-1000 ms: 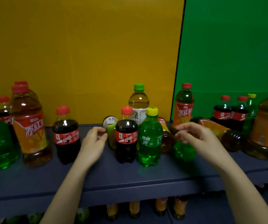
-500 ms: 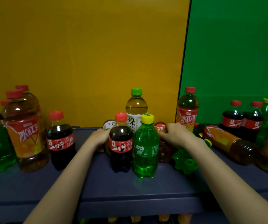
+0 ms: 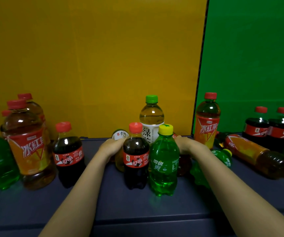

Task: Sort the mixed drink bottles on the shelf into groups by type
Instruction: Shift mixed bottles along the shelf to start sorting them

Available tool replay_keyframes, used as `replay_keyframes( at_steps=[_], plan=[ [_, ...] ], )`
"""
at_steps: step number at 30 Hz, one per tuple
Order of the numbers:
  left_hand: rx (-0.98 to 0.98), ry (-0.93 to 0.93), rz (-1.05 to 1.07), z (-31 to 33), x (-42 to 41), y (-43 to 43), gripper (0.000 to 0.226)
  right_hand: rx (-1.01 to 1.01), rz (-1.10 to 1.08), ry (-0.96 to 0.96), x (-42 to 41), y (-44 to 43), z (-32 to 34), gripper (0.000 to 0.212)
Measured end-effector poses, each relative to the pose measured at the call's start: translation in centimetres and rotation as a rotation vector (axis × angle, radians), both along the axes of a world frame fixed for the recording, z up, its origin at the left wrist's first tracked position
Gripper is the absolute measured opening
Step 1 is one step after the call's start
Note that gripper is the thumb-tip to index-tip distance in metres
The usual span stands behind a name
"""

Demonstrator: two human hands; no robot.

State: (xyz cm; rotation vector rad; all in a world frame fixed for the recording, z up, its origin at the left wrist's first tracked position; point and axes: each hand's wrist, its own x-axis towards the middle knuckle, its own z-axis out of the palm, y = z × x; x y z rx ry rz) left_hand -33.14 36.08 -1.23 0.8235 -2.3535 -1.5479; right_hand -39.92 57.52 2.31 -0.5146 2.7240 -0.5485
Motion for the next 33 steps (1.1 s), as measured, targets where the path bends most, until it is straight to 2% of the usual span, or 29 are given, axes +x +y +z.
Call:
replay_keyframes(
  at_steps=[1,3,9,12,16,20,22,27,33],
  plan=[
    [-0.028,-0.002,0.009,0.1,0.0,-0.1,0.08,-0.031,0.015,0.005,0.1,0.1,-0.1,0.075],
    [-0.126,0.027,0.021,0.3,0.2,0.0,0.08,-0.088,0.013,0.01,0.2,0.4,-0.2,0.084],
    [-0.356,0.166,0.212,1.2,1.1,0.8,0.052,-0.33,-0.13,0.155,0.3,1.6,-0.4,0.073],
    [-0.423,0.238,0.243,1.5,2.0,1.4,0.056,-0.457,-0.147,0.206,0.7,2.1,0.4,0.059],
    [-0.486,0.343,0.238,1.6,3.1,1.9,0.061,-0.739,-0.145,0.228,1.3,2.6,0.5,0.056],
    [-0.53,0.396,0.197,1.5,4.2,2.5,0.067,-1.021,-0.166,0.175,2.0,2.8,0.4,0.069],
    [-0.538,0.393,0.187,1.4,4.7,2.9,0.067,-1.045,-0.172,0.212,2.1,3.1,0.4,0.075],
    [-0.529,0.409,0.157,1.3,5.4,3.2,0.066,-0.938,-0.092,0.341,2.9,3.6,0.2,0.077],
    [-0.528,0.394,0.123,1.0,5.6,2.9,0.069,-0.911,-0.083,0.263,2.4,2.9,-0.3,0.086]
  ],
)
